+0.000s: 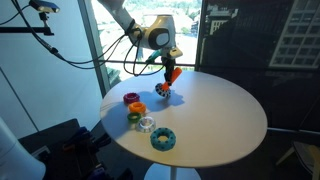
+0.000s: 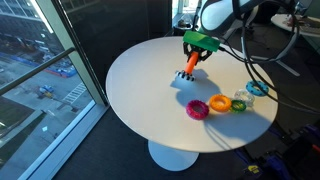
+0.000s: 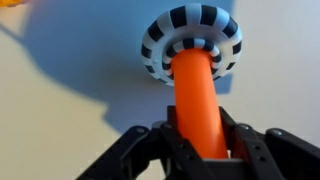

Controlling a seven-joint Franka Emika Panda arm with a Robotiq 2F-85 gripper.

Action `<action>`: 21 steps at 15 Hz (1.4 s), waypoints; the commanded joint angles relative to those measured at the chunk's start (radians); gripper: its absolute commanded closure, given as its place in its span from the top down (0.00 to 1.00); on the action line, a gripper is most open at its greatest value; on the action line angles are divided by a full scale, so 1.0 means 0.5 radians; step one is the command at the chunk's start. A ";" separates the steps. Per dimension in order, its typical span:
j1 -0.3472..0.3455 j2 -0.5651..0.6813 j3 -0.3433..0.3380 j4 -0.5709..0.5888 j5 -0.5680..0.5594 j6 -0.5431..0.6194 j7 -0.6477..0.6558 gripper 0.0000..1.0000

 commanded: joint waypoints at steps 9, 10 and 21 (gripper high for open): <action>-0.089 0.061 0.076 0.128 0.268 -0.466 -0.213 0.16; -0.089 0.068 0.075 0.139 0.271 -0.502 -0.210 0.16; -0.141 0.167 0.106 0.292 0.413 -0.892 -0.340 0.16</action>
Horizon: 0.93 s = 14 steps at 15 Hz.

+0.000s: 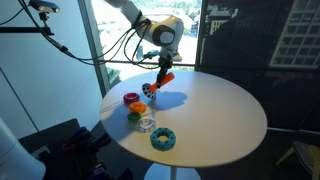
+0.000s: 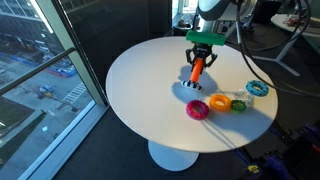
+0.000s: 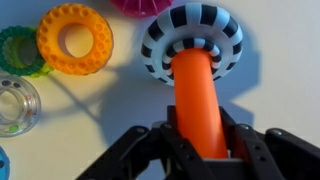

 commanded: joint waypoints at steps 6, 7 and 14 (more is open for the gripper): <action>-0.058 0.187 0.039 0.200 0.125 -0.345 -0.134 0.16; -0.058 0.201 0.036 0.219 0.134 -0.379 -0.137 0.16; -0.052 0.305 0.015 0.307 0.130 -0.498 -0.112 0.16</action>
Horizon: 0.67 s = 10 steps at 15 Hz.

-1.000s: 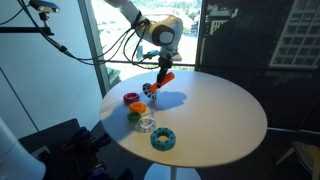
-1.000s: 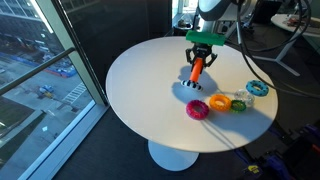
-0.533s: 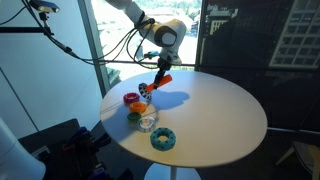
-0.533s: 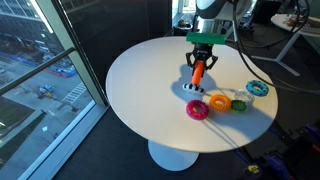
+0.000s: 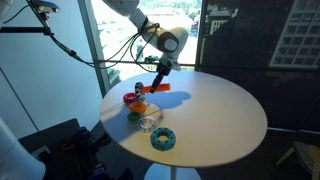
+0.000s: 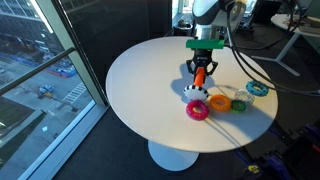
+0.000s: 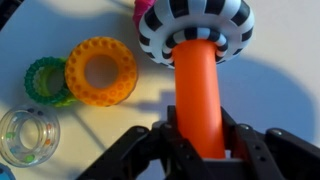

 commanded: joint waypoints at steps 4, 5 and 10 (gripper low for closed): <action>-0.007 0.136 -0.009 0.110 0.001 -0.045 -0.018 0.46; -0.002 0.138 -0.014 0.109 -0.006 -0.037 -0.014 0.66; 0.025 0.103 -0.039 0.062 -0.049 0.082 -0.012 1.00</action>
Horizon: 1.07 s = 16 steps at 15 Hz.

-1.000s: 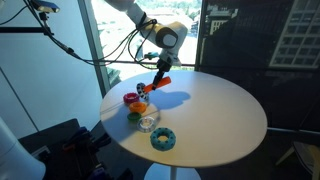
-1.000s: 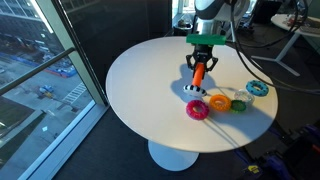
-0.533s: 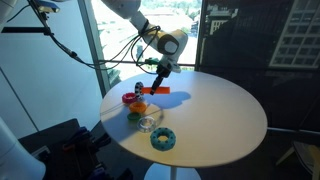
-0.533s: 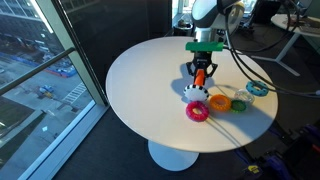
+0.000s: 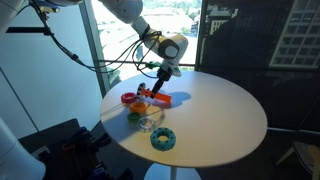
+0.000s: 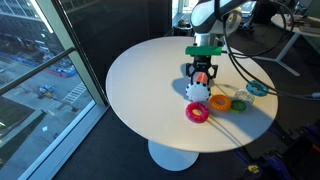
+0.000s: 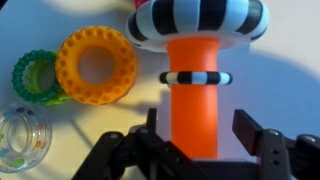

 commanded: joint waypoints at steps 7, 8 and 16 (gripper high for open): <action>0.093 -0.132 -0.056 -0.123 -0.185 0.548 -0.019 1.00; 0.100 -0.150 -0.056 -0.147 -0.199 0.599 -0.022 1.00; 0.112 -0.286 -0.021 -0.350 -0.217 0.850 -0.082 1.00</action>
